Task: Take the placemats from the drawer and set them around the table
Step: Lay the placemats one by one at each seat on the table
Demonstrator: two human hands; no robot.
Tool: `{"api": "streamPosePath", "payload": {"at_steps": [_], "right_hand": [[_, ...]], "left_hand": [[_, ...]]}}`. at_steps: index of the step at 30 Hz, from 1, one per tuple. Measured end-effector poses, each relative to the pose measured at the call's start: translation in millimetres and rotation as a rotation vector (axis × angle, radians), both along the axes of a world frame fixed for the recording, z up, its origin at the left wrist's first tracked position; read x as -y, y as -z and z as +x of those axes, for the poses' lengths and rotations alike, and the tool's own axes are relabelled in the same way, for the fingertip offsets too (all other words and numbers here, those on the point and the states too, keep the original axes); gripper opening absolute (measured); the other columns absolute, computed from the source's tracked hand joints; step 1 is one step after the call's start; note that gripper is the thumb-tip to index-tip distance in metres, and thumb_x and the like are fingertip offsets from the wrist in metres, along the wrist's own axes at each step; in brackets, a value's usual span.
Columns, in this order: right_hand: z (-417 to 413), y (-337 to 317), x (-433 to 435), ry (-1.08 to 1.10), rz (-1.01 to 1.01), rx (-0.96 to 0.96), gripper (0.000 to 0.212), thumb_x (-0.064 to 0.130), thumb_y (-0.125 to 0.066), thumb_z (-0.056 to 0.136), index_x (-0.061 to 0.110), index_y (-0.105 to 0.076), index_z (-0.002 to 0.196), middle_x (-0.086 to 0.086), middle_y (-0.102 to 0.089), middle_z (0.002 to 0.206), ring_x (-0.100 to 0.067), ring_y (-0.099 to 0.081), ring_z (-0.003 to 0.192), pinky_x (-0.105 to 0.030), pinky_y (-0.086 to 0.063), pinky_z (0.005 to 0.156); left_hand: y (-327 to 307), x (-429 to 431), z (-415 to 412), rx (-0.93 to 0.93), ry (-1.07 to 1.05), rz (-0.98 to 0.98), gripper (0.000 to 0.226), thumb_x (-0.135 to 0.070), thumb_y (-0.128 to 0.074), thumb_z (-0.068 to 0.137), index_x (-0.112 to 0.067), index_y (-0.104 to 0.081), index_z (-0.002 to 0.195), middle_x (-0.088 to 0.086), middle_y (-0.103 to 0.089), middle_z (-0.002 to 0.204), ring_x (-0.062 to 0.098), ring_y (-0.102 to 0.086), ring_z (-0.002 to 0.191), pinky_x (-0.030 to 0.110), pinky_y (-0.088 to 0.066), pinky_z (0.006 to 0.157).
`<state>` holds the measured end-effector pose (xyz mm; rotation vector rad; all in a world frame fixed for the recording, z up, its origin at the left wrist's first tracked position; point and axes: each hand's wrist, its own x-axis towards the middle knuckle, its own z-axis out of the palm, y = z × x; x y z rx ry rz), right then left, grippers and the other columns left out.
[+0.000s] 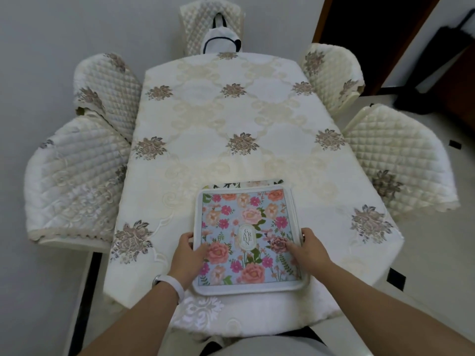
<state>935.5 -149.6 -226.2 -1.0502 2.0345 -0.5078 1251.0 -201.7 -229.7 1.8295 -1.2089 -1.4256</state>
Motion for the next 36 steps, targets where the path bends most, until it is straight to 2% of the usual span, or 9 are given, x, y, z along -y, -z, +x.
{"api": "streamPosePath", "payload": {"at_steps": [6,8,13,17,19,24,27,30,36], "right_hand": [[-13.8,6.4,1.5,0.020,0.027,0.078,0.038,0.029,-0.076,0.083,0.021,-0.050,0.110,0.007,-0.063,0.093,-0.003,-0.066,0.067,-0.015,-0.048,0.050],[-14.2,9.0,2.2,0.026,-0.001,0.076,0.040,0.025,-0.077,0.081,0.020,-0.051,0.111,0.003,-0.064,0.096,-0.008,-0.067,0.073,-0.020,-0.051,0.054],[-10.4,12.4,2.7,-0.014,0.017,0.027,0.054,0.022,-0.077,0.077,0.015,-0.049,0.122,-0.008,-0.056,0.111,-0.029,-0.068,0.085,-0.043,-0.062,0.069],[-12.7,9.2,3.5,-0.003,0.056,0.061,0.049,0.011,-0.076,0.071,0.013,-0.053,0.115,-0.009,-0.056,0.112,-0.024,-0.065,0.089,-0.033,-0.061,0.060],[-12.2,7.6,4.3,0.019,0.040,0.083,0.040,0.008,-0.074,0.072,0.013,-0.054,0.106,-0.009,-0.058,0.108,-0.020,-0.067,0.081,-0.029,-0.059,0.054],[-7.7,6.8,1.3,0.059,0.003,0.097,0.028,0.008,-0.073,0.076,0.013,-0.054,0.097,-0.009,-0.062,0.098,-0.018,-0.070,0.059,-0.034,-0.060,0.050],[-7.8,5.8,-0.7,0.069,-0.006,0.086,0.023,0.009,-0.073,0.078,0.013,-0.055,0.092,-0.009,-0.063,0.095,-0.019,-0.071,0.059,-0.039,-0.061,0.053],[-9.8,4.0,0.1,0.059,-0.020,0.029,0.021,0.008,-0.072,0.078,0.011,-0.056,0.092,-0.008,-0.057,0.101,-0.021,-0.068,0.070,-0.038,-0.061,0.057],[-12.4,-11.5,3.7,0.083,0.022,0.121,0.020,0.012,-0.064,0.087,0.022,-0.049,0.098,0.000,-0.065,0.093,-0.013,-0.069,0.056,-0.028,-0.056,0.050]], "left_hand": [[5.1,-10.7,5.9,0.038,0.002,-0.031,0.011,-0.027,-0.061,0.097,-0.029,-0.053,0.105,-0.008,-0.066,0.097,0.008,-0.066,0.086,0.019,-0.048,0.062],[6.0,-10.4,6.3,0.057,-0.001,-0.041,0.012,-0.026,-0.061,0.097,-0.028,-0.054,0.106,-0.011,-0.064,0.095,0.003,-0.063,0.084,0.015,-0.045,0.060],[7.1,-1.7,0.5,0.084,-0.007,-0.021,0.017,-0.022,-0.060,0.097,-0.026,-0.054,0.112,-0.005,-0.067,0.097,0.011,-0.067,0.082,0.023,-0.048,0.059],[8.6,1.9,-1.9,0.170,0.027,-0.092,0.021,-0.020,-0.062,0.095,-0.018,-0.060,0.115,-0.002,-0.068,0.095,0.012,-0.068,0.079,0.026,-0.054,0.059],[9.8,1.4,-3.4,0.264,0.101,-0.114,0.024,-0.020,-0.064,0.092,-0.015,-0.062,0.116,0.006,-0.065,0.104,0.020,-0.066,0.084,0.034,-0.058,0.069],[8.5,-9.5,-9.7,0.498,0.183,-0.218,0.045,-0.019,-0.066,0.090,-0.011,-0.055,0.132,0.010,-0.051,0.117,0.030,-0.052,0.111,0.037,-0.045,0.093],[3.8,-7.6,-13.2,0.279,0.082,-0.128,0.032,-0.014,-0.064,0.090,-0.027,-0.056,0.118,-0.002,-0.061,0.099,0.025,-0.066,0.085,0.037,-0.059,0.070],[4.0,-5.4,-19.1,0.105,-0.032,-0.057,0.035,-0.012,-0.066,0.091,-0.031,-0.052,0.116,-0.002,-0.067,0.090,0.016,-0.066,0.063,0.022,-0.053,0.047],[3.4,-1.2,-27.7,-0.062,-0.015,0.009,0.032,-0.013,-0.072,0.089,-0.023,-0.059,0.116,-0.002,-0.071,0.101,0.016,-0.070,0.089,0.024,-0.055,0.067]]}}
